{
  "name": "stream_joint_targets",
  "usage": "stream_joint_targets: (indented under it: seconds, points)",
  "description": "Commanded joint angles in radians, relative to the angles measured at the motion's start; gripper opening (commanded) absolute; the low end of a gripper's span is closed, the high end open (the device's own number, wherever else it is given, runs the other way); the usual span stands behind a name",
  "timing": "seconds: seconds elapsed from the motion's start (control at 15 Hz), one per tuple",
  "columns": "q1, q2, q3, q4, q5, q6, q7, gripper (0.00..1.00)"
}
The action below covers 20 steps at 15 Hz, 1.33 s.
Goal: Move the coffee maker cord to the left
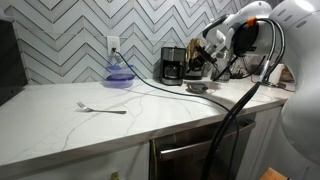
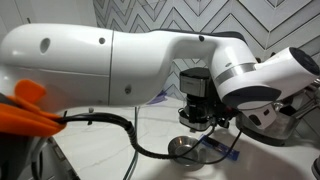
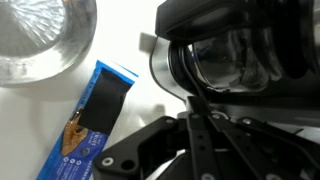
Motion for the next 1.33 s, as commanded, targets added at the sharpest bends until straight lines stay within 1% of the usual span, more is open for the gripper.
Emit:
stream_joint_targets:
  seconds: [0.0, 0.27, 0.4, 0.53, 0.67, 0.73, 0.93, 1.0, 1.07, 1.27]
  points:
    - [-0.003, 0.005, -0.004, 0.016, -0.011, -0.007, -0.024, 0.32]
    - [-0.005, 0.039, 0.011, 0.04, 0.008, 0.025, -0.072, 0.62]
    - [-0.002, 0.062, 0.018, 0.056, 0.018, 0.062, -0.103, 0.78]
    - [-0.003, 0.085, 0.029, 0.073, 0.033, 0.1, -0.13, 0.92]
    - [-0.005, 0.11, 0.041, 0.094, 0.05, 0.142, -0.15, 0.89]
    - [-0.016, 0.129, 0.065, 0.118, 0.041, 0.156, -0.146, 0.88]
    - [-0.023, 0.165, 0.101, 0.152, 0.062, 0.187, -0.131, 0.68]
    - [-0.023, 0.177, 0.11, 0.164, 0.066, 0.197, -0.129, 0.64]
    - [-0.023, 0.189, 0.118, 0.174, 0.069, 0.205, -0.128, 0.66]
    - [-0.023, 0.221, 0.133, 0.208, 0.064, 0.222, -0.127, 0.63]
